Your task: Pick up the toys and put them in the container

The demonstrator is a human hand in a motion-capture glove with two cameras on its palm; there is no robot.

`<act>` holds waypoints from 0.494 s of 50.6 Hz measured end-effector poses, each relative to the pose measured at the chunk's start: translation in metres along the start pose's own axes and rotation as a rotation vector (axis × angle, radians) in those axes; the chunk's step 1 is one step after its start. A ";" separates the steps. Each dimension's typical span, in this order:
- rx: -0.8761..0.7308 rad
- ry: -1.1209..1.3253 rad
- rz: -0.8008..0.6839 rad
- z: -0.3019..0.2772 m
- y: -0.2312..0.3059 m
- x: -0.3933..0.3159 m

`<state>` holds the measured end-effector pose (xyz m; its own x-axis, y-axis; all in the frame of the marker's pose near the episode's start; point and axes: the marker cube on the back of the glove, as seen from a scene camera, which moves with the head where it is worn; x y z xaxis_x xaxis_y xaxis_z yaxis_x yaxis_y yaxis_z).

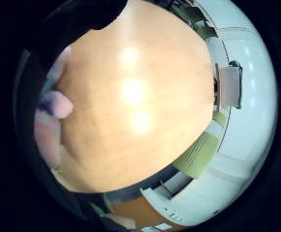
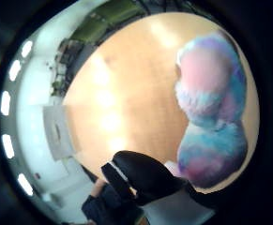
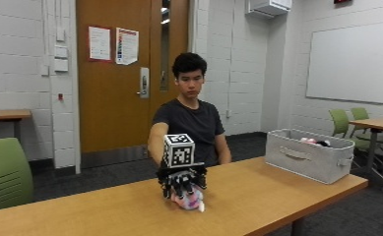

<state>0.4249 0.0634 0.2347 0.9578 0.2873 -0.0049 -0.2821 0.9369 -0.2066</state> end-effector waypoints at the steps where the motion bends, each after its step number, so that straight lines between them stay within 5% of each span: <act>1: -0.008 -0.009 -0.002 0.005 0.001 0.001; 25: 0.135 -0.039 0.023 0.014 0.018 -0.010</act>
<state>0.4098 0.0798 0.2449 0.9490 0.3138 0.0302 -0.3110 0.9476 -0.0734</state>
